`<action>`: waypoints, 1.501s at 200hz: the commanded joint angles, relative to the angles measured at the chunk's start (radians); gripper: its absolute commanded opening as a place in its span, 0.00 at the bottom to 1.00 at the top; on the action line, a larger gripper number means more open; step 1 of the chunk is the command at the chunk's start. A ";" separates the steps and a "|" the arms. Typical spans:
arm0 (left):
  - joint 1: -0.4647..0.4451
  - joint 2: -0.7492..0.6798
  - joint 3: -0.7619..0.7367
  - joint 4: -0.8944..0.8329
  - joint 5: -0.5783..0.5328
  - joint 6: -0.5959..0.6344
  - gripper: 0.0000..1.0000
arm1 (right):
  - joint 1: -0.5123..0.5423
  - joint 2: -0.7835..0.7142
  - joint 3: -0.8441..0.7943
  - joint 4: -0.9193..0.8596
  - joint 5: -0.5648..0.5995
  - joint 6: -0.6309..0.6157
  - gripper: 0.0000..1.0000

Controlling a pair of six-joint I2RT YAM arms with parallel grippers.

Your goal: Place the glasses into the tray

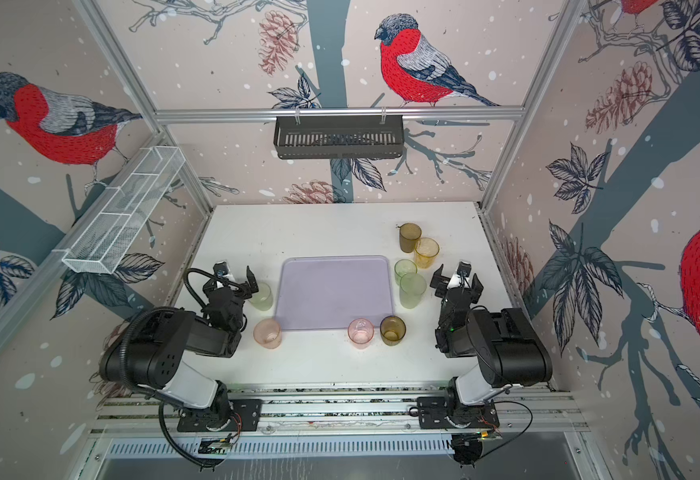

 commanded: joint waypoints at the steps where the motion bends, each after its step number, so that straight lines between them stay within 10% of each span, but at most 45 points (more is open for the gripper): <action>1: 0.001 0.000 0.001 0.066 0.004 0.007 0.99 | 0.000 0.001 0.000 0.038 0.009 -0.001 1.00; 300: 0.001 -0.001 0.001 0.064 0.005 0.007 0.99 | -0.019 -0.005 0.007 0.018 -0.030 0.009 1.00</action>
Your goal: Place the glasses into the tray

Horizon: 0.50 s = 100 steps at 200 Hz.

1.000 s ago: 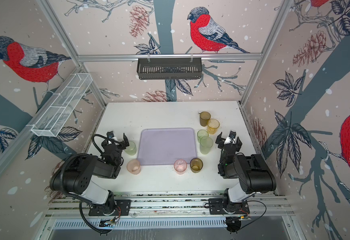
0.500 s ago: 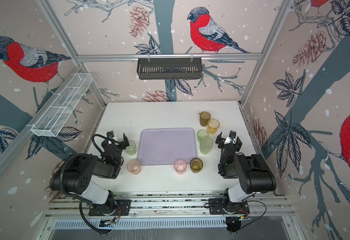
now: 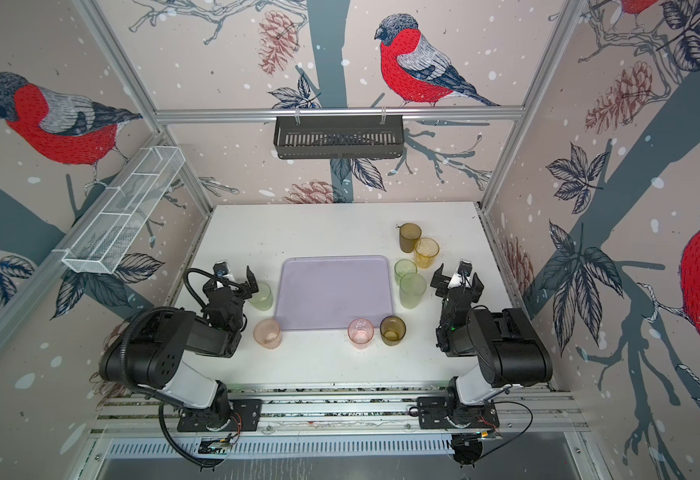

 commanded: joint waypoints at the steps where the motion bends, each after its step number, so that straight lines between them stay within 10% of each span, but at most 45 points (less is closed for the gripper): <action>1: 0.001 -0.001 0.001 0.063 0.005 0.007 0.99 | 0.000 -0.005 0.002 0.022 0.001 0.008 1.00; 100: -0.001 -0.136 0.026 -0.113 -0.082 -0.031 0.99 | 0.026 -0.139 0.009 -0.097 0.016 -0.019 1.00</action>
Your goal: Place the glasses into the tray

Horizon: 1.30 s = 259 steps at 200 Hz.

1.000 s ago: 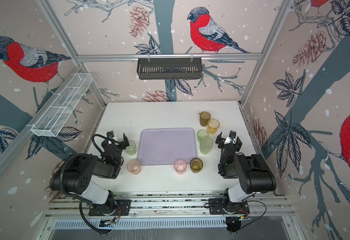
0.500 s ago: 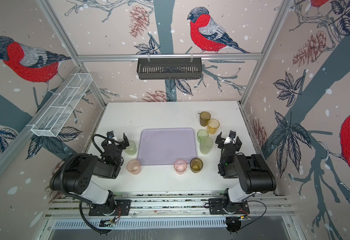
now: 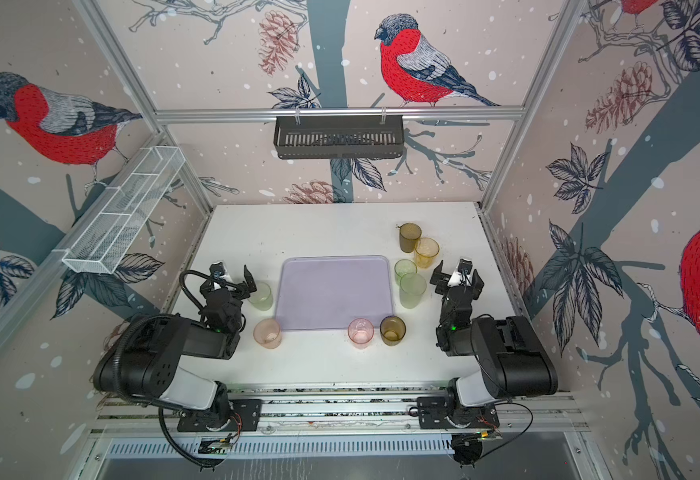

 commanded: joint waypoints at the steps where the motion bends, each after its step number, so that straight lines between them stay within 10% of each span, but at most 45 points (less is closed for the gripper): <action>1: -0.001 -0.064 0.032 -0.081 -0.051 -0.023 0.99 | 0.005 -0.051 0.000 -0.045 0.012 -0.016 1.00; 116: -0.013 -0.474 0.282 -0.935 0.056 -0.201 0.99 | 0.194 -0.460 0.132 -0.585 0.184 0.003 1.00; 173: -0.062 -0.511 0.474 -1.284 0.129 -0.329 0.99 | 0.328 -0.543 0.391 -1.131 0.415 0.220 1.00; 259: -0.072 -0.394 0.827 -1.830 0.313 -0.494 0.99 | 0.379 -0.478 0.718 -1.501 0.249 0.274 1.00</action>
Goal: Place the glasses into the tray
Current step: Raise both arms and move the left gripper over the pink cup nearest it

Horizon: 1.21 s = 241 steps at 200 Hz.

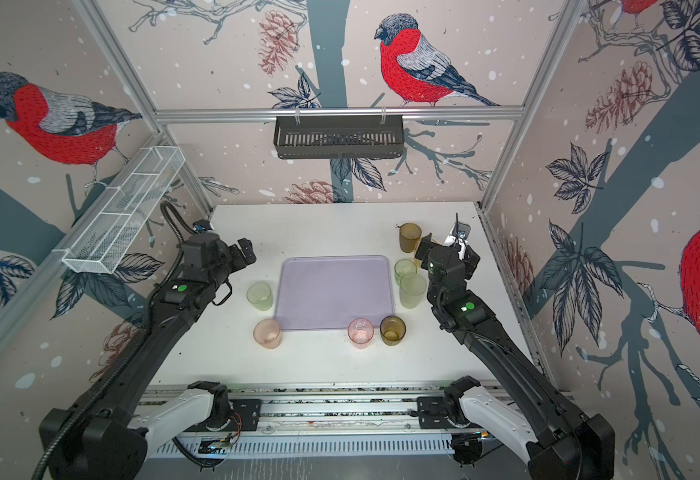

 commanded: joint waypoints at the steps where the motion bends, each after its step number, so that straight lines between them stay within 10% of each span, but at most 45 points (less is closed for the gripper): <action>1: -0.010 0.010 0.073 -0.223 0.083 -0.066 0.99 | 0.005 0.024 0.083 -0.157 -0.086 0.015 1.00; 116: -0.176 0.029 0.257 -0.656 0.198 -0.212 0.98 | 0.053 0.218 0.355 -0.467 -0.504 -0.108 1.00; 241: -0.459 0.139 0.210 -0.705 0.135 -0.363 0.81 | 0.244 0.217 0.342 -0.461 -0.700 -0.138 1.00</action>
